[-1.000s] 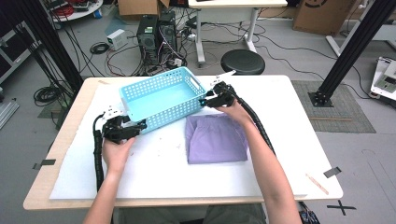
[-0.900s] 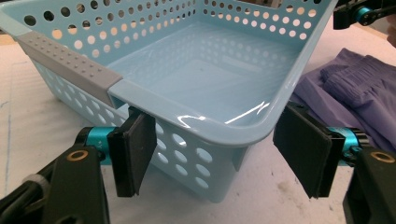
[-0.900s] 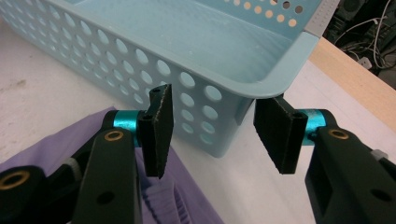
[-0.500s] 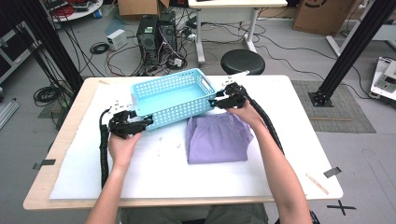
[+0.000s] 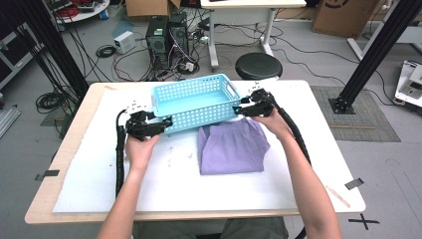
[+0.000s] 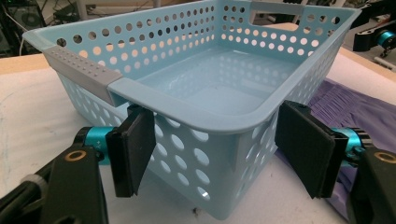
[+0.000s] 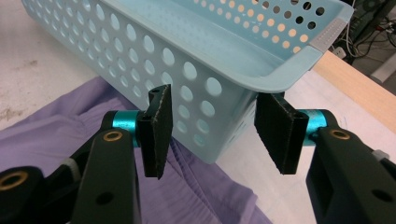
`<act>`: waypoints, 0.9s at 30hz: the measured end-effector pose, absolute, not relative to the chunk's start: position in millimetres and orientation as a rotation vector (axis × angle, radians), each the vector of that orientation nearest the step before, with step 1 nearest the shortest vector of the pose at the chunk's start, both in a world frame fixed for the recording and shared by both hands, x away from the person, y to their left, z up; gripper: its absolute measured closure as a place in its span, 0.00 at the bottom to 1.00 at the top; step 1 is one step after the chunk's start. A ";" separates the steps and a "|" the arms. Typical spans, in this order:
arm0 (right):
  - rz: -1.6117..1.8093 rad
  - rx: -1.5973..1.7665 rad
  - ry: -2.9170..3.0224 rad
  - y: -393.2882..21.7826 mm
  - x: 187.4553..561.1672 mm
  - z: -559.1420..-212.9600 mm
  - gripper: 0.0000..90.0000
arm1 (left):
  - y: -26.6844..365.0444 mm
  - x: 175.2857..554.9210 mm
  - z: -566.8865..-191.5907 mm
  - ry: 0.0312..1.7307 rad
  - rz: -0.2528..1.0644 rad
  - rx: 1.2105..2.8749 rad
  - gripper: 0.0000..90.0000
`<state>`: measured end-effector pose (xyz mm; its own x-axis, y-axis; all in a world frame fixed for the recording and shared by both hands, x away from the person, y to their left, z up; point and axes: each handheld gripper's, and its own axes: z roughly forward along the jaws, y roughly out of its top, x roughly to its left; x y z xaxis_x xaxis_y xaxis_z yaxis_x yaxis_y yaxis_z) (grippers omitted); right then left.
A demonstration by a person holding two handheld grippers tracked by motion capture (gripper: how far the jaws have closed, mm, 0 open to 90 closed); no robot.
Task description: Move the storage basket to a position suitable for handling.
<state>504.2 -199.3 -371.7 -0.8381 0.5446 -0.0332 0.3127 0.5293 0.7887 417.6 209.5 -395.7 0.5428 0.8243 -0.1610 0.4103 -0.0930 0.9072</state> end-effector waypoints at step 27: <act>1.180 0.868 2.417 -268.4 482.3 -373.8 0.53 | 142.6 462.0 -392.8 0.962 0.415 1.796 0.30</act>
<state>482.3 -268.4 -373.8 -0.7665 0.6421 -0.0152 0.3830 0.4760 0.7917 462.0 142.6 -392.8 0.6226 0.7684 -0.1479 0.4197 -0.1684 0.8919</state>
